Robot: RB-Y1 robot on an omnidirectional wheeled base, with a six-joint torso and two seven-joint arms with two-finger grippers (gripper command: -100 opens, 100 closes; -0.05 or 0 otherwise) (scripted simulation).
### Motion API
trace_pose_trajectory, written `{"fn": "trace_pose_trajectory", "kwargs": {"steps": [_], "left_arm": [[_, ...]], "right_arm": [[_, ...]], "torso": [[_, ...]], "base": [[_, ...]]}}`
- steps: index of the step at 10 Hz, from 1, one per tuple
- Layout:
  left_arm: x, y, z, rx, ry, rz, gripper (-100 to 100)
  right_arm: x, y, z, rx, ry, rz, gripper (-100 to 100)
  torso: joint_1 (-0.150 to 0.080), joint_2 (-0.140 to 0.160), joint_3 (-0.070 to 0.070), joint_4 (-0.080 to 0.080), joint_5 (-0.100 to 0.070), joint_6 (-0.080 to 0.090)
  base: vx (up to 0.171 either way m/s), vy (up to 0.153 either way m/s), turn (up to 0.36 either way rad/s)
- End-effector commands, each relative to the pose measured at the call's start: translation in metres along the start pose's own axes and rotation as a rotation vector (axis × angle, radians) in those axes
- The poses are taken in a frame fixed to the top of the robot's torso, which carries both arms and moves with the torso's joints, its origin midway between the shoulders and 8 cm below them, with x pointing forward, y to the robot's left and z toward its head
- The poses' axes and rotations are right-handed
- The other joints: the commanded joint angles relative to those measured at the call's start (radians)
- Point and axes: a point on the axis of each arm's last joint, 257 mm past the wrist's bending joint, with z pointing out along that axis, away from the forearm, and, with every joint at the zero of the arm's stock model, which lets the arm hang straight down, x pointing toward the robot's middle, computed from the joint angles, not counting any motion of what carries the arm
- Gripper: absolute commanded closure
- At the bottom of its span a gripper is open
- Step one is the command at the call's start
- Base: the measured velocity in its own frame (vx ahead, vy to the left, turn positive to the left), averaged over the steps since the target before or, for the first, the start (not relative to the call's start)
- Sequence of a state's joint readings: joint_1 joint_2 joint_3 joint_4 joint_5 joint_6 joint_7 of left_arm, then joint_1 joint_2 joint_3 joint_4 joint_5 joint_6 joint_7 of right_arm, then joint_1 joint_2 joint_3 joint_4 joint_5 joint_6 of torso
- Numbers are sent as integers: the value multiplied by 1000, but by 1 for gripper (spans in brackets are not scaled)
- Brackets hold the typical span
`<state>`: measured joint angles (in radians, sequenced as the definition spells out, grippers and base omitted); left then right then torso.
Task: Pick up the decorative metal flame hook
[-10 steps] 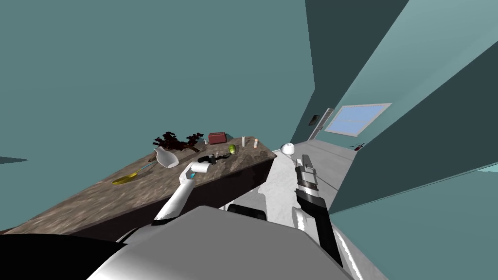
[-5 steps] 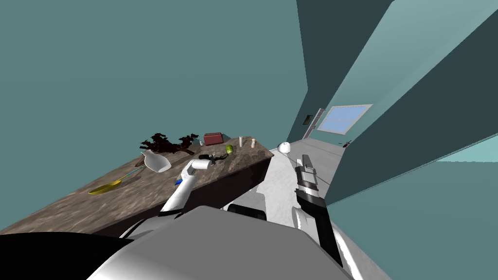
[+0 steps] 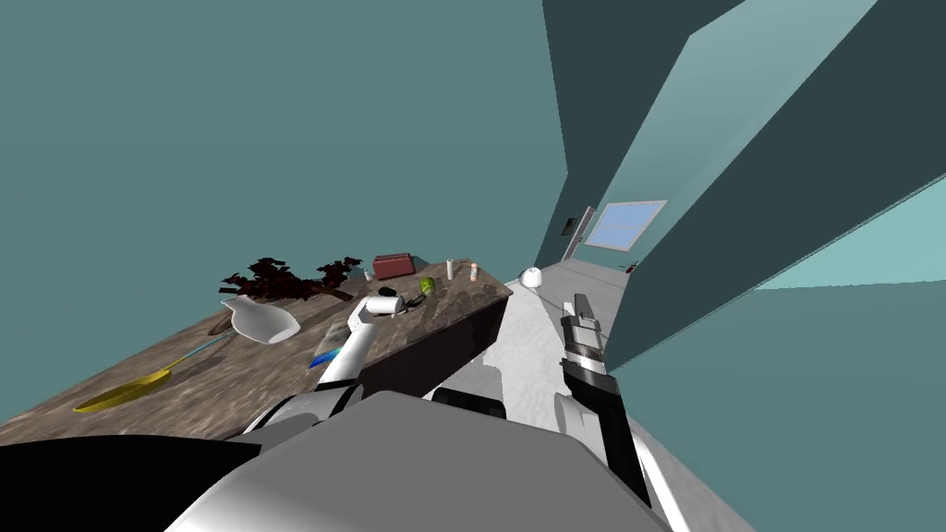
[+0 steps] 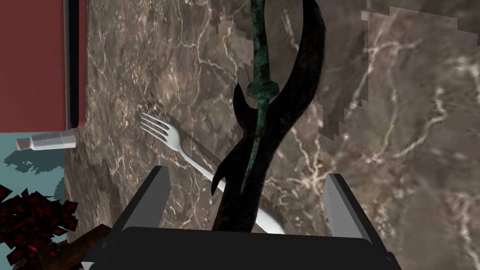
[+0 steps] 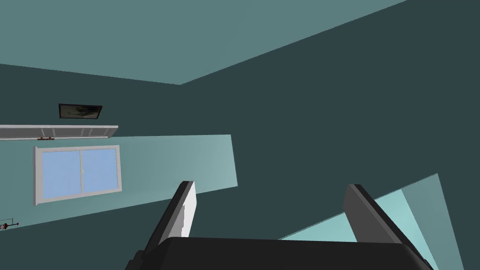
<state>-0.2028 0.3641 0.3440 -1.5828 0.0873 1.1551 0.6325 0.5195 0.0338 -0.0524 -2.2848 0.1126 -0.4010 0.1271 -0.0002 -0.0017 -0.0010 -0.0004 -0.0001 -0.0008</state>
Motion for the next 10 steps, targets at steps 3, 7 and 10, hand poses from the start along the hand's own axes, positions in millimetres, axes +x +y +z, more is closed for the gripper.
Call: {"fn": "trace_pose_trajectory", "kwargs": {"steps": [3, 7, 10], "left_arm": [[-8, -3, 3, -57, -51, -83, -100], [-15, -5, 3, -118, -102, -178, -100], [-16, -6, 2, -136, -115, -205, -100]], "right_arm": [[0, 0, 0, 0, 0, 0, 0], [0, 0, 0, 0, 0, 0, 0], [0, 0, 0, 0, 0, 0, 0]], "torso": [[0, 0, 0, 0, 0, 0], [0, 0, 0, 0, 0, 0], [0, 0, 0, 0, 0, 0]], "base": [[16, -1, -85], [23, 1, -133], [20, 5, -80]]}}
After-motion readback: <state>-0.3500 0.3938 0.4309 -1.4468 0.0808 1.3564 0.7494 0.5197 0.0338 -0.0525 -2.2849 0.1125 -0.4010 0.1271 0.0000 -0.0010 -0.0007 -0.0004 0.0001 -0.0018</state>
